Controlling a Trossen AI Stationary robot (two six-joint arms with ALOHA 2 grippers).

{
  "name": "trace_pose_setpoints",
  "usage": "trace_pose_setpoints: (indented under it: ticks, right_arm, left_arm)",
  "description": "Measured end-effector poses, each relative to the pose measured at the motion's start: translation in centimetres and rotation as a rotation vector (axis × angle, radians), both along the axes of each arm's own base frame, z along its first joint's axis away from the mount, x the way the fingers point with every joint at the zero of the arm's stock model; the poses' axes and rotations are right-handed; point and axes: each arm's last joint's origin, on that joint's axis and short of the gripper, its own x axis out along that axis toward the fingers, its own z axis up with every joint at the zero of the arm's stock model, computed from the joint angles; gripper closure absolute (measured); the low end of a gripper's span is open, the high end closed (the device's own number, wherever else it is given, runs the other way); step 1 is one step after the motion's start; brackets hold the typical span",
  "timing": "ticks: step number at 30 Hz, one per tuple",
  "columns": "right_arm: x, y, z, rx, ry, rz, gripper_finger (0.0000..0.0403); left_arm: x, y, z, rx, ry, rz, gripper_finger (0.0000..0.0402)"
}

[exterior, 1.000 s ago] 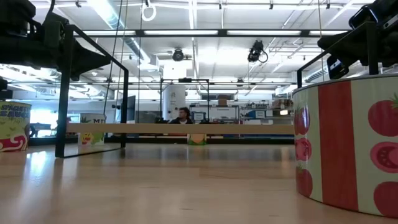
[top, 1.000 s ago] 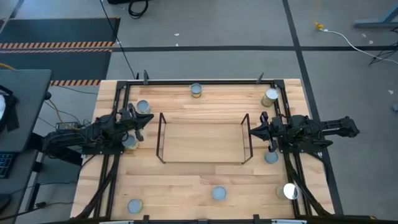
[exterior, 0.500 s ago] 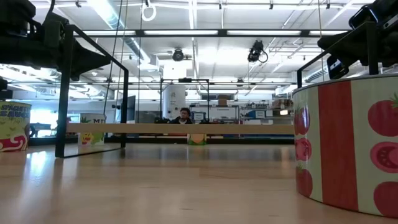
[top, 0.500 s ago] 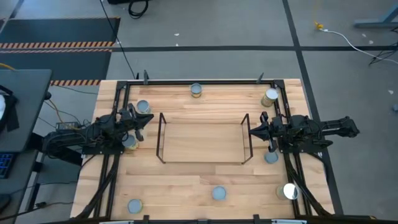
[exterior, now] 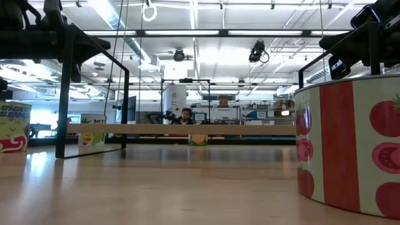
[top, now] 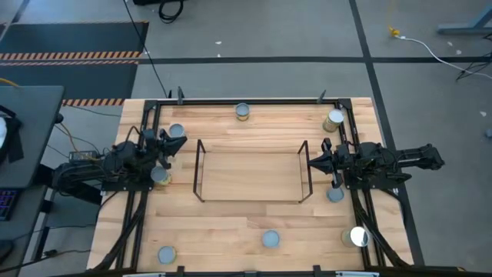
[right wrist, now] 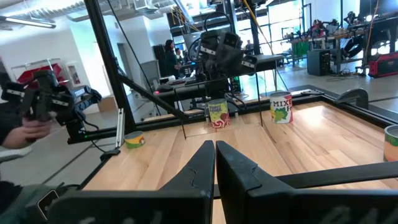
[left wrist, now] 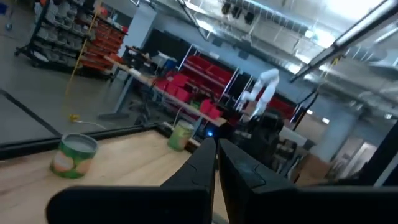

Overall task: Pick and place cans onto a shelf
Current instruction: Put the left green can on the shelf

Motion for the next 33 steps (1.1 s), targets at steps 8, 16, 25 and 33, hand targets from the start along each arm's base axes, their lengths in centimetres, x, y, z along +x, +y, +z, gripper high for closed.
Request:
trace_pose_setpoints:
  ticks: [8, 16, 25, 33]
  right_arm:
    - [0.0, 0.0, 0.0, 0.0, 0.001, 0.0, 0.038]
    - [0.0, 0.0, 0.0, 0.0, 0.0, 0.0, 0.038]
    - [0.0, 0.0, 0.0, 0.0, 0.001, 0.0, 0.038]
    - [0.0, 0.0, 0.0, 0.0, 0.0, 0.0, 0.038]
  left_arm:
    - [-0.5, -0.3, 2.9, 0.0, 0.036, -0.077, 0.0381]
    - [-1.8, -0.4, 10.1, -0.069, 0.542, -0.042, 0.0397]
    - [-0.7, -0.3, 12.6, -0.406, 1.274, 0.041, 0.029]
    - [4.2, 0.0, 8.1, -0.607, 1.725, -0.067, 0.0117]
